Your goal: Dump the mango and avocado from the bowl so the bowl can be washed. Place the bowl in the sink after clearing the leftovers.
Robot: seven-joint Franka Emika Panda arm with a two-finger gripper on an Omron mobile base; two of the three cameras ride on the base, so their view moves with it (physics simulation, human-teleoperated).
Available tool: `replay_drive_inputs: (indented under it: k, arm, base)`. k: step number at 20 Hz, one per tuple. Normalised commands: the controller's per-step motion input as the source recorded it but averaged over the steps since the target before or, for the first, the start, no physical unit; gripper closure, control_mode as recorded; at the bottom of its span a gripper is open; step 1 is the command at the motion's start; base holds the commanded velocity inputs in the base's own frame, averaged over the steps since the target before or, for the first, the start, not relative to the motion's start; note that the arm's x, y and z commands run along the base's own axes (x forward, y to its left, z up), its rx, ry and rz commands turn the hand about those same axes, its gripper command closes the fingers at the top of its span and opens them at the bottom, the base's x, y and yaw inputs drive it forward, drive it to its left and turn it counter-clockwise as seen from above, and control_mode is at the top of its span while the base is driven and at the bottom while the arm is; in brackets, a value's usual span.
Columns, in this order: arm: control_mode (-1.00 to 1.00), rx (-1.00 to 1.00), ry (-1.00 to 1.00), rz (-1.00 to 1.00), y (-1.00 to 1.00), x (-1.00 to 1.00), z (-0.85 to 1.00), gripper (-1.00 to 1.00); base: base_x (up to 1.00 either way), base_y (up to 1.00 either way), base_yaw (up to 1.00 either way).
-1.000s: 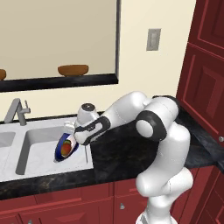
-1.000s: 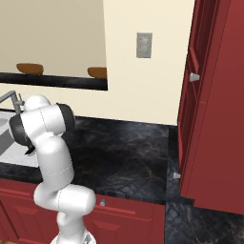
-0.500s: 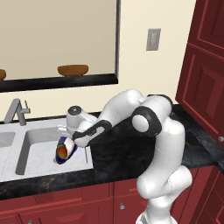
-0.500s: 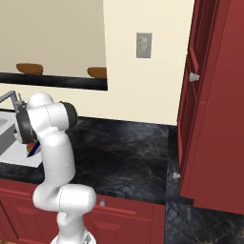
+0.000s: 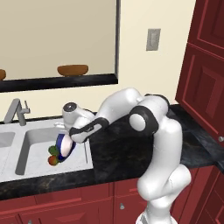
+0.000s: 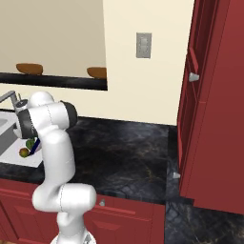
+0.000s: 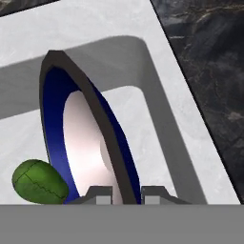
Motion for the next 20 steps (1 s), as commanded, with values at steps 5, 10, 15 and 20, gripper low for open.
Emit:
replay_drive_inputs:
  k: [5, 10, 15, 20]
  arm:
    - [-1.0, 0.0, 0.0, 0.0, 0.0, 0.0, 0.0, 1.0]
    - [-1.0, 0.0, -0.01, -0.01, -0.05, -0.23, 0.0, 1.0]
    - [-1.0, 0.0, -0.08, -0.04, -0.27, -0.46, 0.13, 1.0]
    - [-1.0, 0.03, -0.16, -0.04, -0.47, -0.4, 0.46, 1.0]
  base:
    - [0.0, 0.0, 0.0]
    - [0.0, 0.0, 0.0]
    - [0.0, 0.0, 0.0]
    - [0.0, 0.0, 0.0]
